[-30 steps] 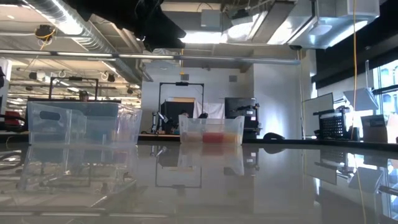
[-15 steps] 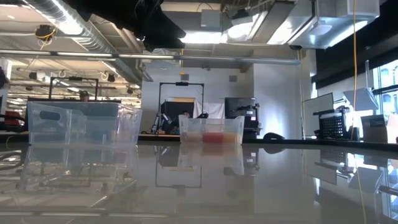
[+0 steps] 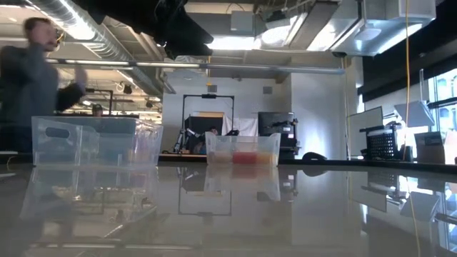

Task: Sort blocks by size
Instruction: Put the yellow cylinder game block into the top center transparent bin, then put the yellow square game block into the bottom left transparent bin, then put the green triangle game block into the bottom left transparent bin

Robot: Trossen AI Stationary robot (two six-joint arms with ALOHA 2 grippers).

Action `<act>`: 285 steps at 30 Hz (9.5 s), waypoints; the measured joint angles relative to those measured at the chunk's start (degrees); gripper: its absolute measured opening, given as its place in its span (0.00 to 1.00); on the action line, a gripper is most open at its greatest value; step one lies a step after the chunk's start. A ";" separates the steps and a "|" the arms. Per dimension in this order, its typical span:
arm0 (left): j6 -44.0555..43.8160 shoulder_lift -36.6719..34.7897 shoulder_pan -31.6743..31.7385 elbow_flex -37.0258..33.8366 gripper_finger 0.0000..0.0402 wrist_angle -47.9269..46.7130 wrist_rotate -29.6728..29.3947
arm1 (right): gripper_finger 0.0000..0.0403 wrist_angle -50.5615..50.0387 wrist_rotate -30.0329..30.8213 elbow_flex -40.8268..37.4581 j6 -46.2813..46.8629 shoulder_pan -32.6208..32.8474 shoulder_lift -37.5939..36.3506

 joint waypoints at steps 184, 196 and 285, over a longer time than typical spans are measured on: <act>-37.52 -6.80 -25.78 3.56 0.36 -57.91 -7.84 | 0.56 66.00 19.13 -17.79 -86.43 -46.72 -10.85; -28.51 -5.81 -11.18 3.49 0.37 -57.28 -19.15 | 0.56 66.00 19.13 -17.79 -86.42 -46.72 -10.85; -69.87 14.05 -32.49 -4.87 0.59 -65.51 10.65 | 0.56 65.89 21.02 -17.75 -86.45 -47.18 -10.85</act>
